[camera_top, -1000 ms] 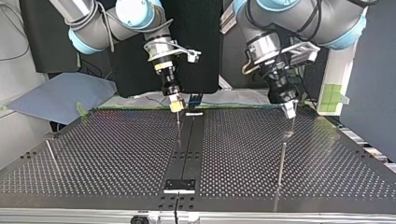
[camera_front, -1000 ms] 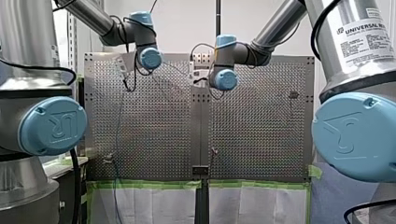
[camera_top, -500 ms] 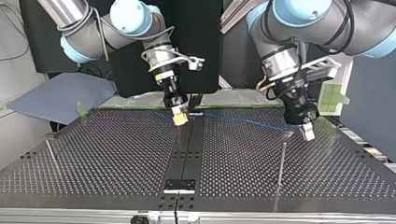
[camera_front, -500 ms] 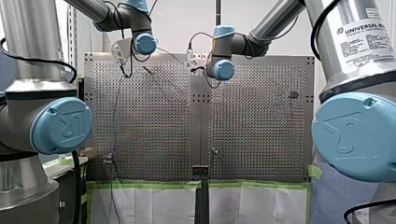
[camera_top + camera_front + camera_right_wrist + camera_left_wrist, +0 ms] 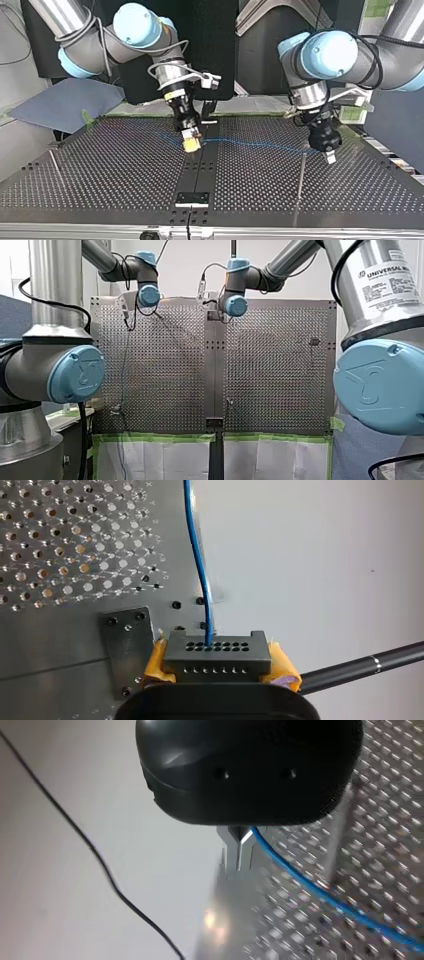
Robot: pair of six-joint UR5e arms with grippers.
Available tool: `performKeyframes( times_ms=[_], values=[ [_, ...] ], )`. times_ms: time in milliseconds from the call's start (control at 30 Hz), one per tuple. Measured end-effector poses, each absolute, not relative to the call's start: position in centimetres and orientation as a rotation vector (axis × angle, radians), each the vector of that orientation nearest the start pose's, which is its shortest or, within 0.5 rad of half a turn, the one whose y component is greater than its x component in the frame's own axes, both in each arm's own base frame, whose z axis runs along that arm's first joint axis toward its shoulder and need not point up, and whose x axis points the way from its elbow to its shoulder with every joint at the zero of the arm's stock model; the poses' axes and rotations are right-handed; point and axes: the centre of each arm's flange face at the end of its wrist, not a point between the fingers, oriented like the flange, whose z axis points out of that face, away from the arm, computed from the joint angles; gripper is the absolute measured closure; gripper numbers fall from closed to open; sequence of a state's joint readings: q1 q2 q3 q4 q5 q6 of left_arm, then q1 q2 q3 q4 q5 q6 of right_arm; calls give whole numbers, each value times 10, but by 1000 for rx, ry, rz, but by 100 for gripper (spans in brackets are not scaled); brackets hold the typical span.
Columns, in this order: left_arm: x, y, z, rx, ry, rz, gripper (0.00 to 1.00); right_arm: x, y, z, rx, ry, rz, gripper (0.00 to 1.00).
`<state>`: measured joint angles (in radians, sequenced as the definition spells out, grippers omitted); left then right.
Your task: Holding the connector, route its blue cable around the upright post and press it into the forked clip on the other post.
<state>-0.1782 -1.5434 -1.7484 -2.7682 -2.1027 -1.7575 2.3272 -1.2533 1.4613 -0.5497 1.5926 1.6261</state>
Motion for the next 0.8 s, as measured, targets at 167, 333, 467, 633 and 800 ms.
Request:
performKeyframes(
  times_ms=[167,333,467,633,800],
  values=[
    [479,-153,443,-452,1323,55,99,544,-384,414,1392,-667,1994,100],
    [494,-137,453,-458,1296,39,99,550,-387,404,1409,-663,1995,100],
    [505,-121,459,-460,1281,31,99,555,-389,398,1417,-660,1997,100],
    [523,-97,454,-457,1285,34,99,556,-393,392,1423,-662,1993,100],
    [543,-73,441,-451,1305,45,99,556,-396,390,1417,-666,1991,100]
  ],
)
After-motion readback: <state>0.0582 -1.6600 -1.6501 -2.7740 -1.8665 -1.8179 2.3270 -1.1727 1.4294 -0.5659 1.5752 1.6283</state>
